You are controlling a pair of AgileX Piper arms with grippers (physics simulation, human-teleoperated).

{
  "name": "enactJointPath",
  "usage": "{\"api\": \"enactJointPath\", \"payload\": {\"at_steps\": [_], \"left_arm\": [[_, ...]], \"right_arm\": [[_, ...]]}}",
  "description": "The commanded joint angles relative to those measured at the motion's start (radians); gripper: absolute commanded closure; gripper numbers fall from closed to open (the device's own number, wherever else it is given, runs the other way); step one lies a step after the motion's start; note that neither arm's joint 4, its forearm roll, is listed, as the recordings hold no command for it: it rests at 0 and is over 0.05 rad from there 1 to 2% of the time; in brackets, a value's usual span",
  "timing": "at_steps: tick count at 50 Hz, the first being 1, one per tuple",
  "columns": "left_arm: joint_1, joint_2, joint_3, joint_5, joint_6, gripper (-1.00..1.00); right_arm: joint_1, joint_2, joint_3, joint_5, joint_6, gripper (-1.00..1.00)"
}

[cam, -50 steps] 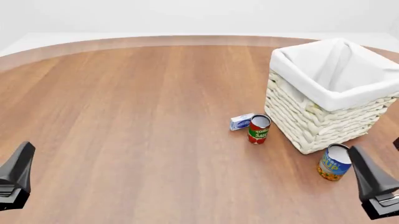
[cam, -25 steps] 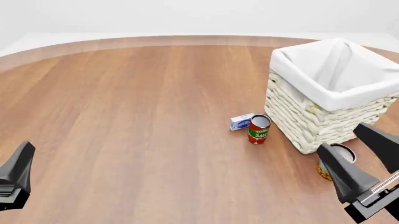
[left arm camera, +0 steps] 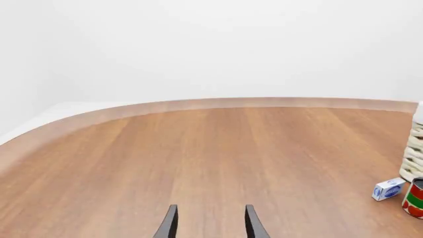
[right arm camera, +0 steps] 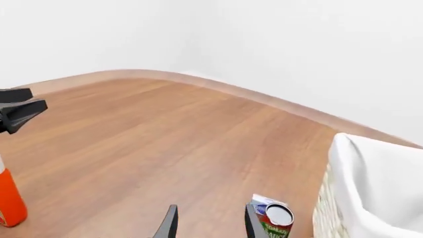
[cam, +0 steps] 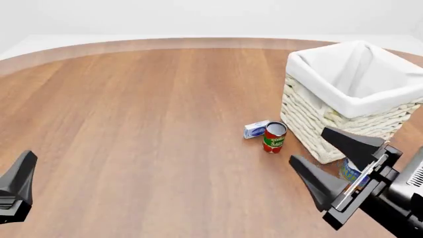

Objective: Pick up the ketchup, and put it in the basket.

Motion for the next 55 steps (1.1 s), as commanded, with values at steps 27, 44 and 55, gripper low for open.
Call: {"api": "enactJointPath", "payload": {"at_steps": [27,44,55], "left_arm": [[0.0,0.0,0.0,0.0,0.0,-1.0],[0.0,0.0,0.0,0.0,0.0,-1.0],[0.0,0.0,0.0,0.0,0.0,-1.0]], "right_arm": [[0.285,0.498,-0.164,-0.259,0.025,-1.0],[0.402,0.703,-0.302,-0.278,0.03,-1.0],[0.47,0.788,-0.382,-0.259,0.043,-1.0]]}}
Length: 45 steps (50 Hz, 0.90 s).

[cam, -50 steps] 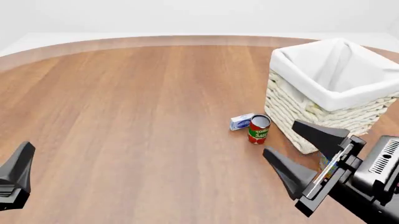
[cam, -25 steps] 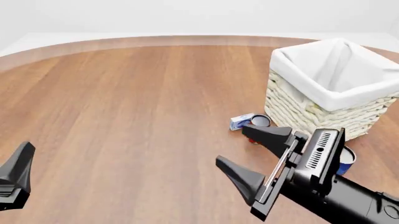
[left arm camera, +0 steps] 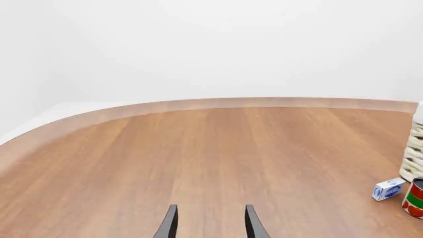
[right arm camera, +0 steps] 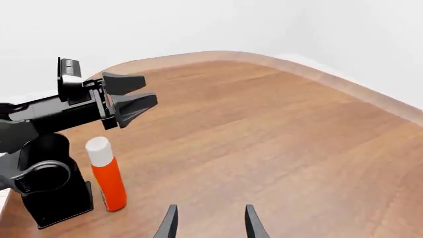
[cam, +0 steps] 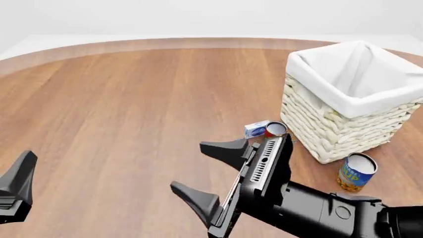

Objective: Pick up the ketchup, and put it in the basket.

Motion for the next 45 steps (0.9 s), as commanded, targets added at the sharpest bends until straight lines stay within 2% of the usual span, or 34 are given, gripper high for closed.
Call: {"api": "enactJointPath", "payload": {"at_steps": [1,10,12,19,36,45], "left_arm": [[0.0,0.0,0.0,0.0,0.0,-1.0],[0.0,0.0,0.0,0.0,0.0,-1.0],[0.0,0.0,0.0,0.0,0.0,-1.0],[0.0,0.0,0.0,0.0,0.0,-1.0],[0.0,0.0,0.0,0.0,0.0,-1.0],[0.0,0.0,0.0,0.0,0.0,-1.0]], "right_arm": [[0.068,0.099,-0.074,0.002,0.011,-1.0],[0.111,0.168,-0.116,-0.01,0.037,-1.0],[0.125,0.177,-0.122,-0.017,0.058,-1.0],[0.154,0.23,-0.161,-0.021,0.058,-1.0],[0.238,0.336,-0.247,-0.022,0.113,-1.0],[0.266,0.378,-0.287,-0.008,0.115,-1.0]]}}
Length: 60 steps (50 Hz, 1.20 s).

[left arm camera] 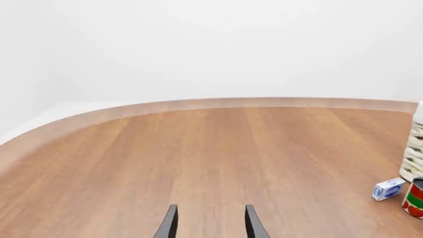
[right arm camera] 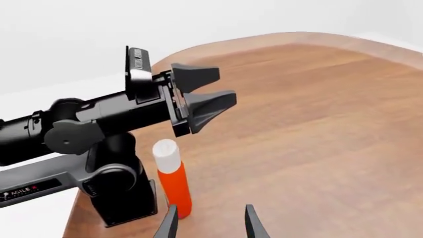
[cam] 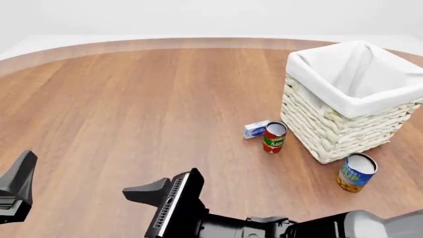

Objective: Pick up the ketchup, and put it in the basket.

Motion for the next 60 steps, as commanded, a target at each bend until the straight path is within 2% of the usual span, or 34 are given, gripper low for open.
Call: {"api": "enactJointPath", "payload": {"at_steps": [1,8,9,15,17,28,52,60], "left_arm": [[0.0,0.0,0.0,0.0,0.0,-1.0],[0.0,0.0,0.0,0.0,0.0,-1.0],[0.0,0.0,0.0,0.0,0.0,-1.0],[0.0,0.0,0.0,0.0,0.0,-1.0],[0.0,0.0,0.0,0.0,0.0,-1.0],[0.0,0.0,0.0,0.0,0.0,-1.0],[0.0,0.0,0.0,0.0,0.0,-1.0],[0.0,0.0,0.0,0.0,0.0,-1.0]], "right_arm": [[0.038,0.063,-0.057,0.009,0.012,-1.0],[0.061,0.094,-0.09,0.013,0.026,-1.0],[0.068,0.092,-0.09,0.008,0.043,-1.0],[0.086,0.117,-0.115,0.017,0.044,-1.0],[0.091,0.122,-0.115,0.003,0.073,-1.0],[0.108,0.149,-0.138,0.001,0.107,-1.0],[0.118,0.212,-0.215,0.069,0.123,-1.0],[0.153,0.227,-0.253,0.088,0.14,-1.0]]}}
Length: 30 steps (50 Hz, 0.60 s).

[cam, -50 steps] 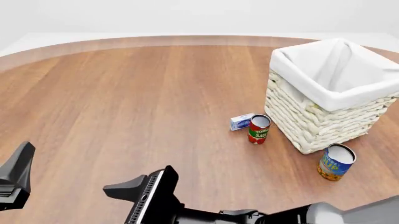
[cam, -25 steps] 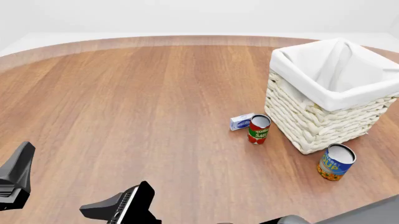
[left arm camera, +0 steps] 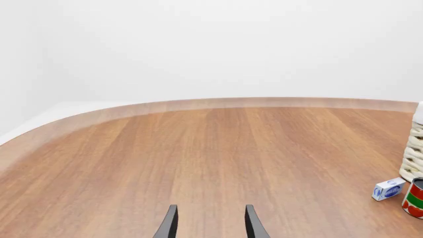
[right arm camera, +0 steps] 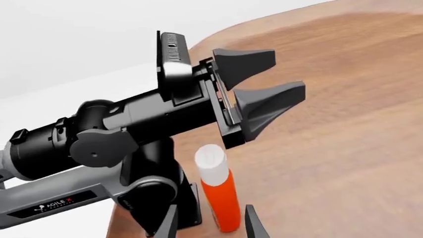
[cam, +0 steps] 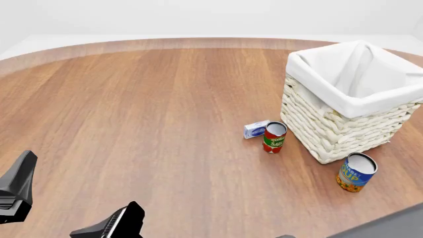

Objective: Pick up the ketchup, and put it in the basket.

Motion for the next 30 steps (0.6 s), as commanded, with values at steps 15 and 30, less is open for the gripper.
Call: {"api": "enactJointPath", "payload": {"at_steps": [15,30], "left_arm": [[0.0,0.0,0.0,0.0,0.0,-1.0],[0.0,0.0,0.0,0.0,0.0,-1.0]], "right_arm": [[0.034,0.024,-0.042,0.023,0.018,-1.0],[0.019,0.052,-0.065,0.029,0.025,-1.0]]}}
